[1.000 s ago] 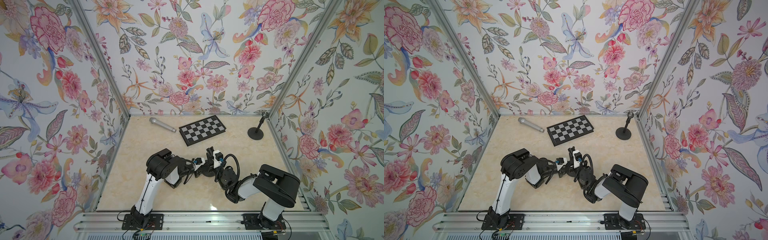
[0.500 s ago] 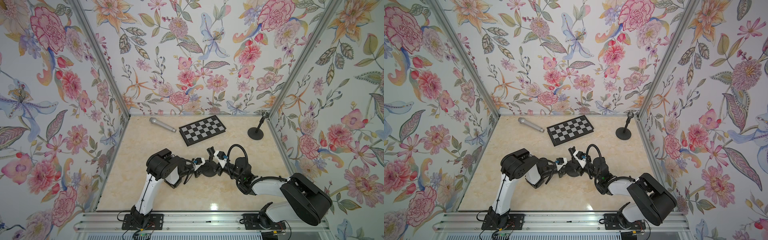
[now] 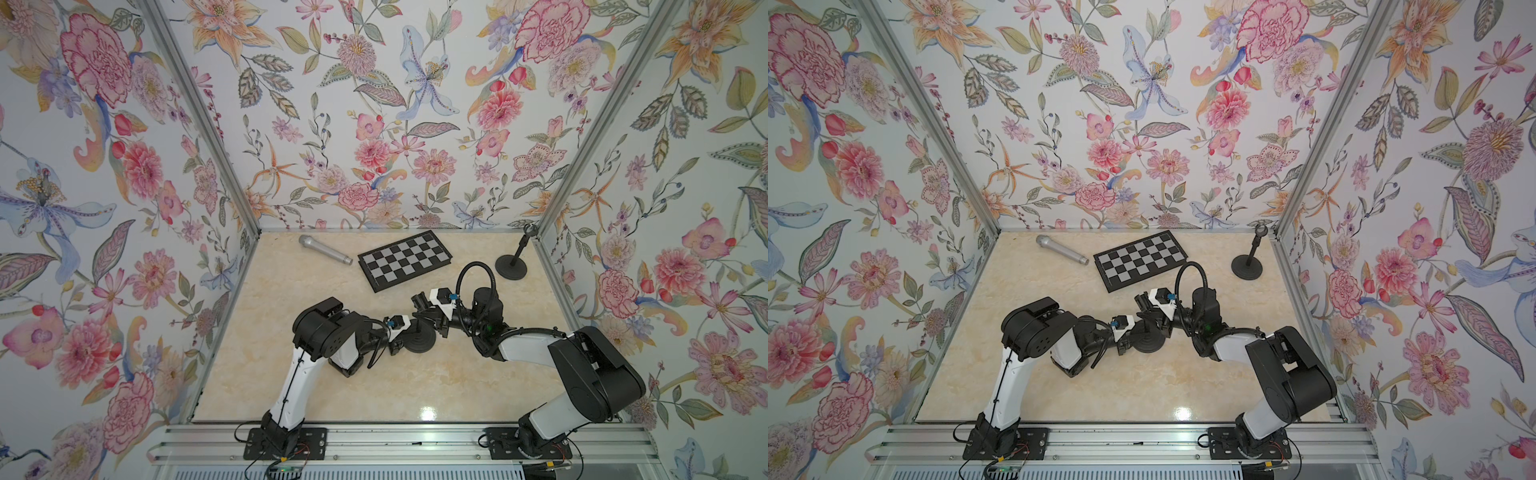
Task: Assemble a microphone stand
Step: Screw the microphone stand pole into the microphone stand base.
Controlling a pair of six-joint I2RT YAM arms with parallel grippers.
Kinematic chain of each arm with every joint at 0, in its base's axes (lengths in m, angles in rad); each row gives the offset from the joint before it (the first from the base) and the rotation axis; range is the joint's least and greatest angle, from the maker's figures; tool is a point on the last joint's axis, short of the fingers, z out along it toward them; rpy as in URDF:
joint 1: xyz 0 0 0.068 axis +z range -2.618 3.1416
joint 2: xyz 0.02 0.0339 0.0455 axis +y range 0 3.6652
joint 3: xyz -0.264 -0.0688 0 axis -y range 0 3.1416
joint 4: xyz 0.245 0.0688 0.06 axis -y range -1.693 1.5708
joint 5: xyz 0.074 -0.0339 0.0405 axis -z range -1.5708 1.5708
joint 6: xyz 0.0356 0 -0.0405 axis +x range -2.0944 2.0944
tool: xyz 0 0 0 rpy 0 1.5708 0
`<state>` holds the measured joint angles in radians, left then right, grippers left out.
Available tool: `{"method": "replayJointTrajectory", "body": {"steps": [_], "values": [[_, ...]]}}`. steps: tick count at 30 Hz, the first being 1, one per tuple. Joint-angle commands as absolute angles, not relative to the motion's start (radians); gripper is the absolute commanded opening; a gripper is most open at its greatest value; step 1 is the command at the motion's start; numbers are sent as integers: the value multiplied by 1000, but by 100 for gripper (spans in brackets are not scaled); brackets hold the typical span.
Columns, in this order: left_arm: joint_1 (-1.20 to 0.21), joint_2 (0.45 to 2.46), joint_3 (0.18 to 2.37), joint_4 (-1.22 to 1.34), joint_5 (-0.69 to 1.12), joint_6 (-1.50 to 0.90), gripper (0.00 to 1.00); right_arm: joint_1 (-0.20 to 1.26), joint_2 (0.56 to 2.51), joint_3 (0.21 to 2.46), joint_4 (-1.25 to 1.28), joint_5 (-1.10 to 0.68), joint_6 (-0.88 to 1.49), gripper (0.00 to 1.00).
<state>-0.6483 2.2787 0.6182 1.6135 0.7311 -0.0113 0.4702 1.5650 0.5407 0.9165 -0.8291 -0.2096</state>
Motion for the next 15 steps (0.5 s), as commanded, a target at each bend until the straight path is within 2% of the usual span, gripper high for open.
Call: {"method": "replayJointTrajectory", "body": {"steps": [1,5,8,10,12,15], "values": [[-646,2445,557,1836,611,51,34,500,1535,467,999,-706,-152,0],[-647,2448,557,1837,607,45,34,635,1497,320,1193,-138,-70,0],[-647,2445,560,1837,599,43,35,879,1533,278,1294,382,-82,0],[-647,2446,560,1836,601,39,35,989,1594,316,1279,653,-8,0],[-649,2448,560,1836,603,41,35,1066,1665,372,1244,802,67,0],[-647,2444,558,1838,595,43,35,1130,1742,429,1268,871,13,0]]}}
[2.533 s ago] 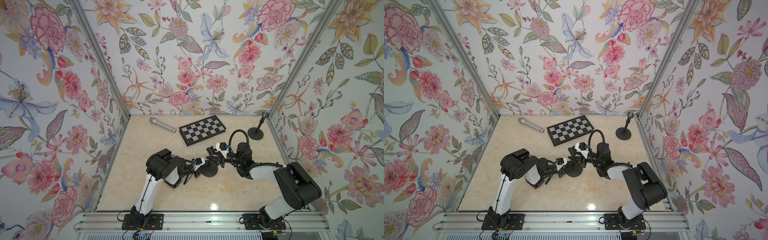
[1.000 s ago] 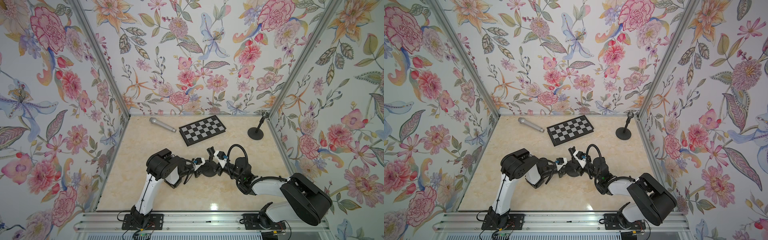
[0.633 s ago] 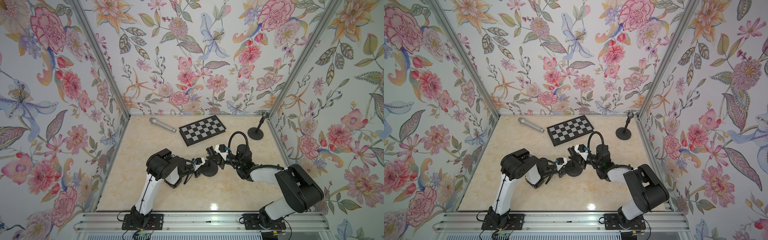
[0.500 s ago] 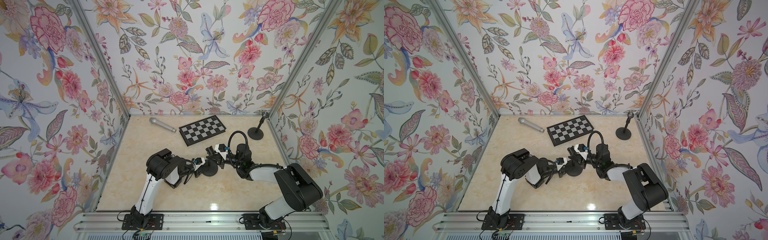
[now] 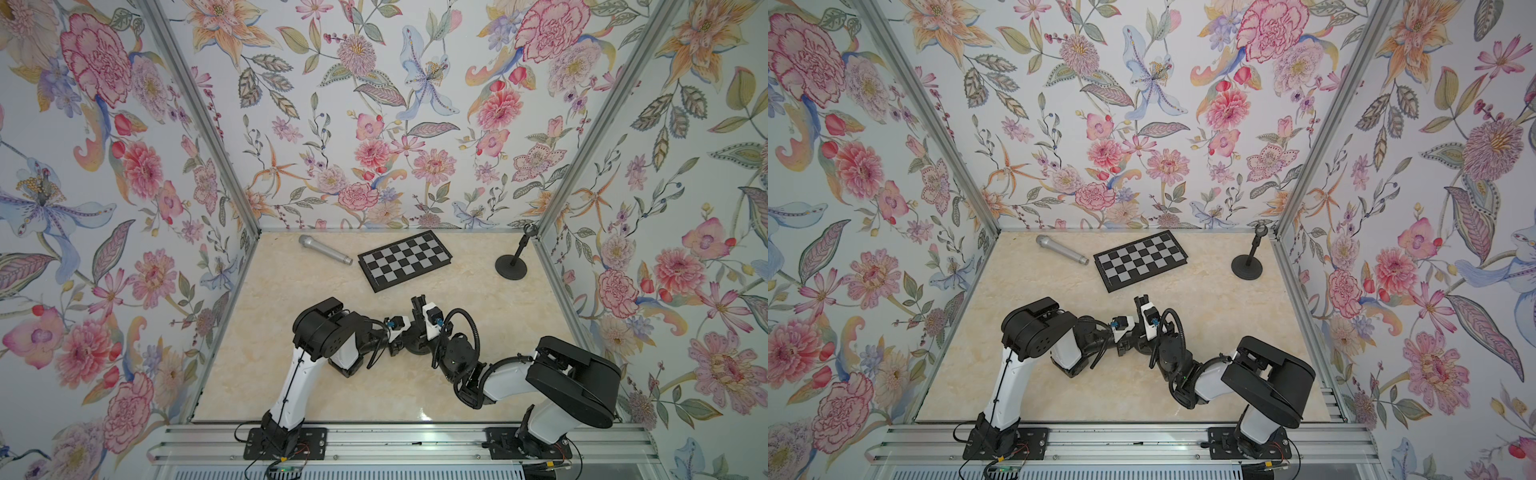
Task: Assemble a microphone stand
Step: Screw the microphone stand pole into the microphone stand base.
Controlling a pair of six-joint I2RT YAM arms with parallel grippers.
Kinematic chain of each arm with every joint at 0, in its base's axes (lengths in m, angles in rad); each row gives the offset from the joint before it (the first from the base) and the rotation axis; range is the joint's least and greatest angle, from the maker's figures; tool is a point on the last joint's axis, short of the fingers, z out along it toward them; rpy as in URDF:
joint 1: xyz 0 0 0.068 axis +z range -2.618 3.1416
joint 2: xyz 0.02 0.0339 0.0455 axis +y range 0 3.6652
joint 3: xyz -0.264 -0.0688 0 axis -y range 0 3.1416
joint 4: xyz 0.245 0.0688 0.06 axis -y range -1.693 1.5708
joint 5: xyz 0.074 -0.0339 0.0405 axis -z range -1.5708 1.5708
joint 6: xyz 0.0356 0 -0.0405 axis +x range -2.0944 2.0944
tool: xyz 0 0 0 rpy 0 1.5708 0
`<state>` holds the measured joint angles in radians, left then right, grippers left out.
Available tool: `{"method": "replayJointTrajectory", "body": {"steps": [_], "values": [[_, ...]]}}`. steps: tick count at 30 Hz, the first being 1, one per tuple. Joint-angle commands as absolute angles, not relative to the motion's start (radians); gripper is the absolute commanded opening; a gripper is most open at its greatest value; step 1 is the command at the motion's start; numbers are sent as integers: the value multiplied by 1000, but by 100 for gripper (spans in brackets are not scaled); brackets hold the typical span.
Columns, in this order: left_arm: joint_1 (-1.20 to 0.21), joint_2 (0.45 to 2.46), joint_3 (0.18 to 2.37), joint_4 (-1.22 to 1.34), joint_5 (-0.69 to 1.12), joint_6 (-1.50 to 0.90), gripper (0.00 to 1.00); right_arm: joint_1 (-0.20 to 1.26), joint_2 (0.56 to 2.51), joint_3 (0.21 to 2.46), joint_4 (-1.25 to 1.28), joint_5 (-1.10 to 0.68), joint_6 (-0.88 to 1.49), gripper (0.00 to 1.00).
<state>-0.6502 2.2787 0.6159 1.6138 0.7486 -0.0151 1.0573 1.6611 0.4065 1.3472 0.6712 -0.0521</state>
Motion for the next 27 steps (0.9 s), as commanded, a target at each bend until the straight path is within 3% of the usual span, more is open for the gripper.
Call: {"method": "replayJointTrajectory", "body": {"steps": [1,4,5,6,7,8,11,15,22,27], "values": [[-648,2445,558,1836,594,43,35,1130,1743,426,1293,854,-14,0],[-647,2446,557,1837,600,41,35,1066,1683,376,1293,606,-22,4],[-647,2446,558,1837,598,43,35,1022,1649,352,1278,453,-24,27],[-647,2445,558,1836,597,43,35,982,1618,338,1252,327,-26,44],[-647,2444,560,1837,597,43,35,927,1585,325,1221,184,-26,54],[-647,2445,560,1836,597,43,35,871,1558,314,1199,39,-32,57],[-650,2447,558,1837,606,42,35,751,1498,297,1173,-319,-89,60],[-651,2444,561,1837,607,44,35,621,1467,369,1026,-644,-163,60],[-649,2445,562,1838,619,48,35,440,1554,512,975,-980,-133,54],[-648,2448,562,1836,625,49,35,410,1613,612,909,-1151,-122,52]]}}
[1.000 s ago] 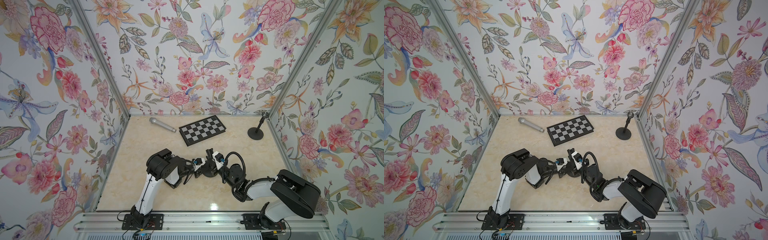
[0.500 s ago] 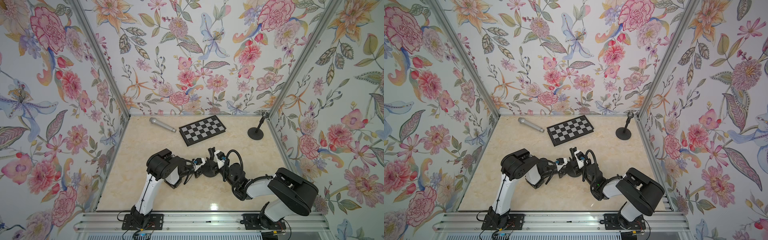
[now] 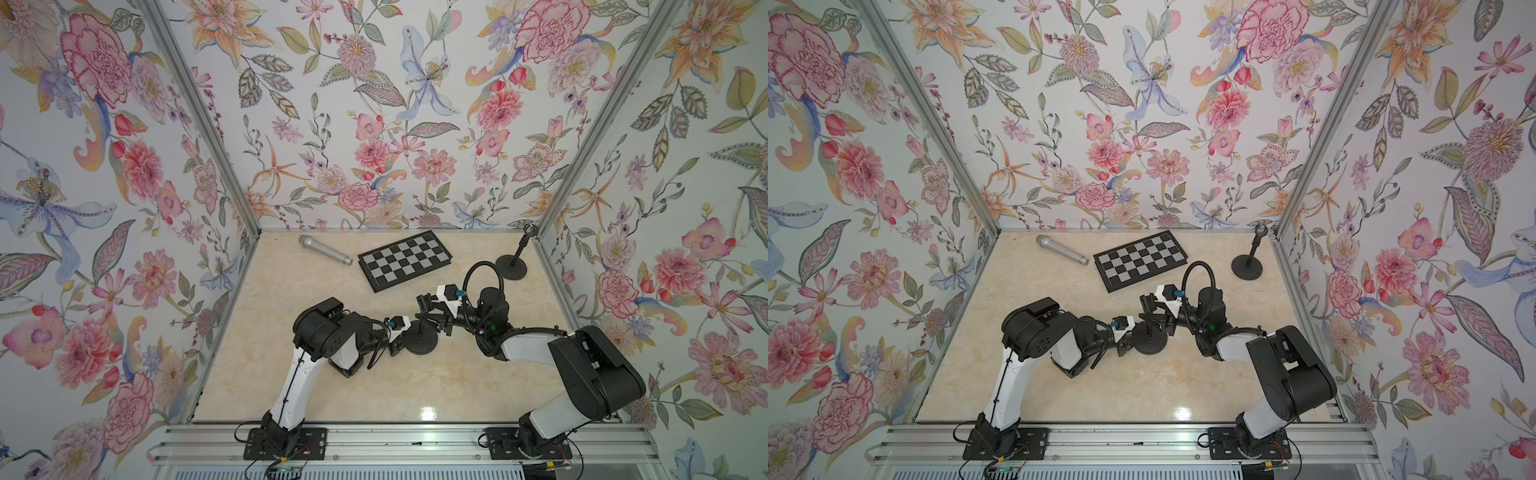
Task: Assemble a microphone stand
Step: Screw the microphone stand pole into the microphone stand base.
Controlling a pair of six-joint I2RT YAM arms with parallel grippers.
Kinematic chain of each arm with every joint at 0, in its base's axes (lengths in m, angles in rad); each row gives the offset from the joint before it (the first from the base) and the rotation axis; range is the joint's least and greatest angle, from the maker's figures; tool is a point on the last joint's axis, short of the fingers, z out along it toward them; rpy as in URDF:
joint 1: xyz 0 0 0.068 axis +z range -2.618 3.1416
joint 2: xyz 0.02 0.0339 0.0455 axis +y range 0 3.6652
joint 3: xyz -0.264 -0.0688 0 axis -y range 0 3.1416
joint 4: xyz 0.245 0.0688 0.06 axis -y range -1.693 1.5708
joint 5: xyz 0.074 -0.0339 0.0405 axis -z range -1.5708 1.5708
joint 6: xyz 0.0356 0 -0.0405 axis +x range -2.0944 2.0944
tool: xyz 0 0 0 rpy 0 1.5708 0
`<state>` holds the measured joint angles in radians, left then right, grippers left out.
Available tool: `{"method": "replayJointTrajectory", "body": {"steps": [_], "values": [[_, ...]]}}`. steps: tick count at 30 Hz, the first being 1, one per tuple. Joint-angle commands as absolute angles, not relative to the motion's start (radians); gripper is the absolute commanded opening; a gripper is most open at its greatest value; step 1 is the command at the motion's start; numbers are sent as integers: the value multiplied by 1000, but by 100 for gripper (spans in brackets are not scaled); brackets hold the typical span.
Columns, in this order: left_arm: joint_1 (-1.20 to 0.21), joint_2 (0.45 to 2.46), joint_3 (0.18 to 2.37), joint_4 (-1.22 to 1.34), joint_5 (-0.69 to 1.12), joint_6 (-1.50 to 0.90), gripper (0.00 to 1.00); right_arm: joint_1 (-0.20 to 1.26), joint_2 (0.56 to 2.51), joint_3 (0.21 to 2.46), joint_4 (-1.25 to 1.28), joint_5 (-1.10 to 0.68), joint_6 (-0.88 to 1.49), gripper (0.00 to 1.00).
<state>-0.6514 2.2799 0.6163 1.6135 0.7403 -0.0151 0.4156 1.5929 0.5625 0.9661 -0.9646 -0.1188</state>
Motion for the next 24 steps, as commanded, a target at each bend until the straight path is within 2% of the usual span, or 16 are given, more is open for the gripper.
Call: {"method": "replayJointTrajectory", "body": {"steps": [1,7,11,12,15,17,20,22,24], "values": [[-647,2448,565,1835,626,49,35,407,1618,630,866,-1174,-147,51],[-648,2450,566,1838,632,49,35,404,1641,687,705,-1228,-238,29],[-647,2451,565,1837,637,49,35,400,1619,657,721,-1119,-245,9],[-646,2451,565,1836,634,50,35,400,1605,642,734,-1069,-242,1],[-647,2450,565,1837,630,50,35,404,1557,563,848,-899,-184,0],[-647,2450,564,1837,630,49,35,424,1529,472,1018,-708,-91,0],[-649,2449,565,1837,622,48,35,551,1506,299,1296,-195,-22,0],[-650,2450,565,1837,619,45,35,721,1524,236,1388,233,-44,0],[-650,2451,564,1837,620,45,35,837,1575,236,1419,505,-39,0]]}}
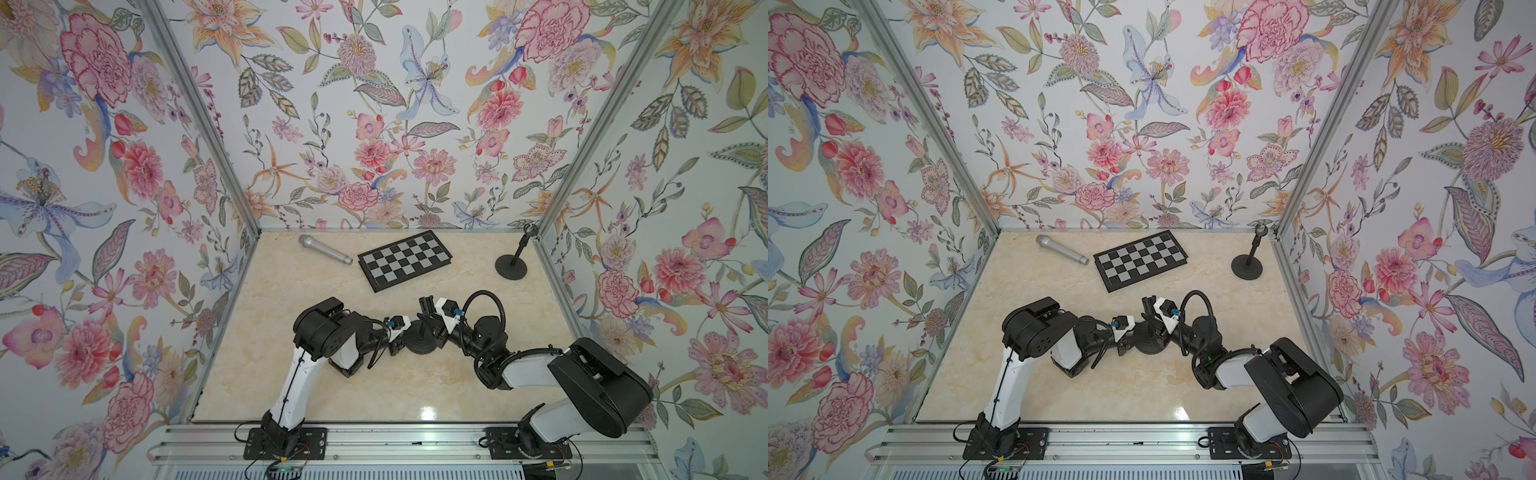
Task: Assemble a microphone stand
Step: Screw the microphone stand pole into the microphone stand base.
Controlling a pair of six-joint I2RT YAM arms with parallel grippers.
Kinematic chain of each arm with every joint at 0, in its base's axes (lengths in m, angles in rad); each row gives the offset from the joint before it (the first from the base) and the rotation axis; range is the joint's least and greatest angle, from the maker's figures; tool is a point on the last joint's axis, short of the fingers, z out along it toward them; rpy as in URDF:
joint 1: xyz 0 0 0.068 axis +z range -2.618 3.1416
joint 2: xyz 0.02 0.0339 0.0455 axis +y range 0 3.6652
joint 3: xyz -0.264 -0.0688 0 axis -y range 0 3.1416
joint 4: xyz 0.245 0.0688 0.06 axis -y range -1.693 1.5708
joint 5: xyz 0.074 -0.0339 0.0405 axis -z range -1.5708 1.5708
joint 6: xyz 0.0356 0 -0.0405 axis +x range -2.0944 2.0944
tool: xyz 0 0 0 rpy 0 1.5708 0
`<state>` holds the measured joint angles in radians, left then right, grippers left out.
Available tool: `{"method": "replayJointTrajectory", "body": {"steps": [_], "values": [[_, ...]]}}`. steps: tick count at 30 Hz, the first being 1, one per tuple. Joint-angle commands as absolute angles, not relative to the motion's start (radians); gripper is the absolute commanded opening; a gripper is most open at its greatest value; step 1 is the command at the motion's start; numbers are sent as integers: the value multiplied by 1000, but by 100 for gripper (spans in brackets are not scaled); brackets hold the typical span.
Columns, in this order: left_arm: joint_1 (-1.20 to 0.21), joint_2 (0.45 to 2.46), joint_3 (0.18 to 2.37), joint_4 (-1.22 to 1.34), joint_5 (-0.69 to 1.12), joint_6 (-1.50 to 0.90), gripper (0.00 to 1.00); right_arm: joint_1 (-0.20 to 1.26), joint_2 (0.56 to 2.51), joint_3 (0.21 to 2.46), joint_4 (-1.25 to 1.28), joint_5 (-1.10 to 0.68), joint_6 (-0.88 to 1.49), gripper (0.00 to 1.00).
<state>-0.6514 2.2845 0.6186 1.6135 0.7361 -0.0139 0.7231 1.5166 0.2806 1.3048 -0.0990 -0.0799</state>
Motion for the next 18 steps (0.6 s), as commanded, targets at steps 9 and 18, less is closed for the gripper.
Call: {"method": "replayJointTrajectory", "body": {"steps": [9,18], "values": [[-652,2448,561,1836,612,50,35,1030,1780,311,1495,722,17,0],[-651,2448,563,1837,618,51,35,696,1495,241,1301,-353,-34,59]]}}
